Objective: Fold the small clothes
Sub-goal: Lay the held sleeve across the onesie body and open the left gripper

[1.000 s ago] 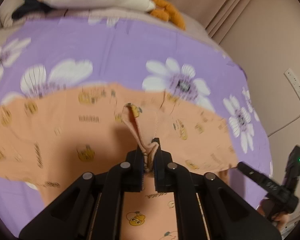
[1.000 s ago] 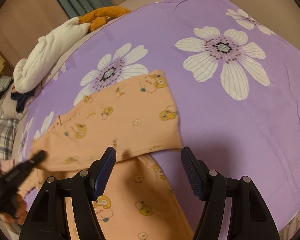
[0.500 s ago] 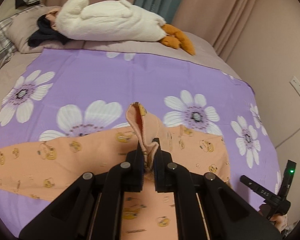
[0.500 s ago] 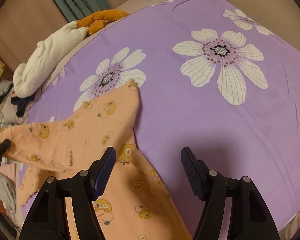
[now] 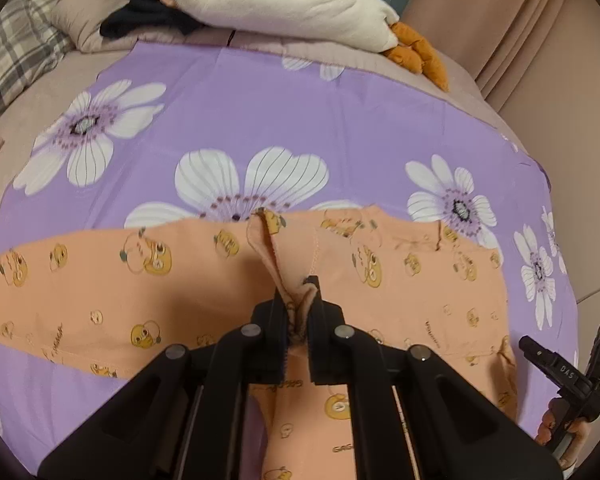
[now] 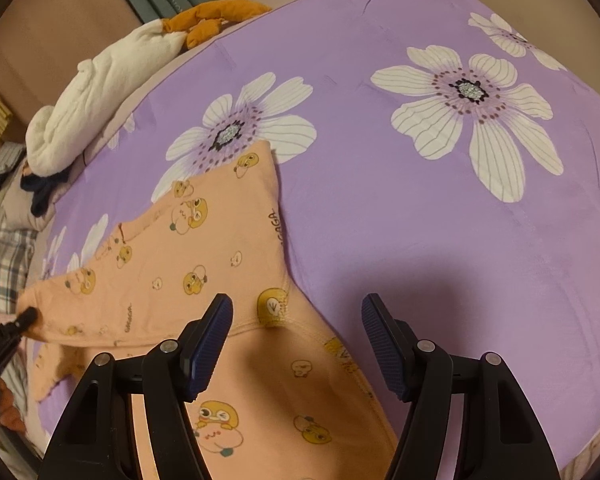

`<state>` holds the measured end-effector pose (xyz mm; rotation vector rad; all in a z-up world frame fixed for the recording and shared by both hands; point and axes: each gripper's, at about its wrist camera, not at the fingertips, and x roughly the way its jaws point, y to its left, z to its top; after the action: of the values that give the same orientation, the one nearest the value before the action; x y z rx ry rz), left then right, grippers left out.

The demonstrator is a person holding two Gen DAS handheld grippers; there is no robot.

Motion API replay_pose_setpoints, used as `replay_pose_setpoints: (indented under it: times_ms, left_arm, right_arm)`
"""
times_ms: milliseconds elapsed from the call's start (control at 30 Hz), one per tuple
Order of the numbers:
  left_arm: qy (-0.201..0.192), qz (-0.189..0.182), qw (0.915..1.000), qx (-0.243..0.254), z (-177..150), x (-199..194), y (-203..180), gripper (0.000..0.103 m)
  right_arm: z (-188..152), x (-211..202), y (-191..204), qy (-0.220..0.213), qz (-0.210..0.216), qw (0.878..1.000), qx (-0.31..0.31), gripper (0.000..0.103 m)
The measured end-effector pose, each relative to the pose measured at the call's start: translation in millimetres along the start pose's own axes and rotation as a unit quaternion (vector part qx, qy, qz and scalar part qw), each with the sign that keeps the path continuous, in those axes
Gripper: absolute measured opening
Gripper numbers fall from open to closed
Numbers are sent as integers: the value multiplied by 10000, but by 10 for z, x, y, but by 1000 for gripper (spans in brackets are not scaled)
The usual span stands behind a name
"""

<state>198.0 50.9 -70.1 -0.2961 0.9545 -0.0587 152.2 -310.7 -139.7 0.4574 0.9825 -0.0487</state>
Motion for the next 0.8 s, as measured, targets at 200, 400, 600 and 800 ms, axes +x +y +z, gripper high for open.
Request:
replay_pose_setpoints:
  times_ms: [200, 400, 600, 800]
  left_arm:
    - [148, 66, 9999, -8, -62, 126, 71, 7]
    - [300, 121, 9995, -37, -122, 231, 148, 7]
    - [453, 169, 9988, -121, -196, 330, 228, 8]
    - [583, 233, 9979, -143, -260, 403, 275, 9]
  right_arm:
    - [-17, 32, 72, 31, -71, 9999, -146, 67]
    - [-21, 67, 120, 63, -94, 9997, -239, 67]
    - [-24, 89, 142, 99, -126, 9995, -284, 67]
    - [-30, 98, 149, 115, -157, 9993, -309, 67]
